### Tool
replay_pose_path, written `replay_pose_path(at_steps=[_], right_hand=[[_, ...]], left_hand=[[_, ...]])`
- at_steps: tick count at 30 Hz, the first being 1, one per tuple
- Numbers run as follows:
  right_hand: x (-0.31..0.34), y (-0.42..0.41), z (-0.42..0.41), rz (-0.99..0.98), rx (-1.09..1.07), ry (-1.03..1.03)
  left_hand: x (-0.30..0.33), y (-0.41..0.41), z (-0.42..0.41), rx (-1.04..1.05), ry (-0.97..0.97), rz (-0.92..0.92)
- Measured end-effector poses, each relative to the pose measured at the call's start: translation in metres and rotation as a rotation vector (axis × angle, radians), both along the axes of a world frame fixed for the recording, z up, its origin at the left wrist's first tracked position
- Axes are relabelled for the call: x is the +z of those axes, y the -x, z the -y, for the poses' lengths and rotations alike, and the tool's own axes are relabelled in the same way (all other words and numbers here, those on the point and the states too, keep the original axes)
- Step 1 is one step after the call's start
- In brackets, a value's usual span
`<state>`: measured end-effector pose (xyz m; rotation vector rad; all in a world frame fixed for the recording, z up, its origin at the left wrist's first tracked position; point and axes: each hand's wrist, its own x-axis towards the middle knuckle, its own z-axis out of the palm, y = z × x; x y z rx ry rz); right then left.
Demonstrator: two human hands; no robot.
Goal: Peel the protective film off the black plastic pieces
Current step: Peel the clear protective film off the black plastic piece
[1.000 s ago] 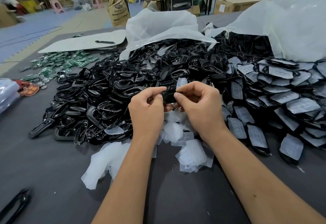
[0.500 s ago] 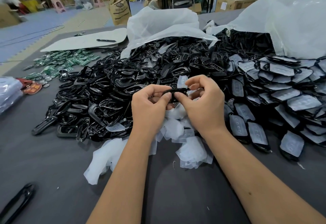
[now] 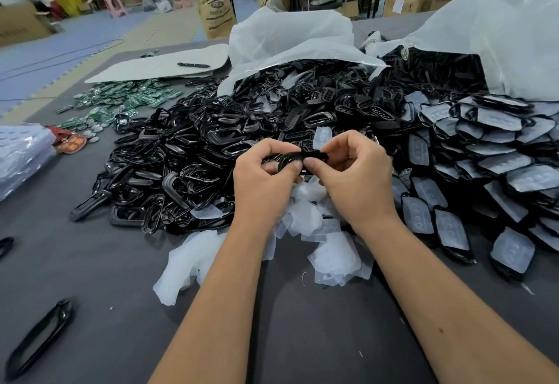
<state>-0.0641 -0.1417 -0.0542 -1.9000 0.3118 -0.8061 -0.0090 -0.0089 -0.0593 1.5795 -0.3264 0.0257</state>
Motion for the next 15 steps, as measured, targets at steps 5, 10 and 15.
replay_pose_path(at_steps=[5, 10, 15], right_hand=[[0.003, 0.001, -0.004, 0.058, 0.026, 0.077], [-0.001, 0.001, -0.014, -0.077, 0.33, 0.458], [-0.001, 0.001, -0.011, -0.193, 0.409, 0.493]], left_hand=[[0.003, 0.001, -0.001, 0.172, 0.148, -0.009], [0.007, -0.004, -0.005, 0.367, 0.342, -0.047], [0.01, -0.004, -0.005, 0.371, 0.377, -0.098]])
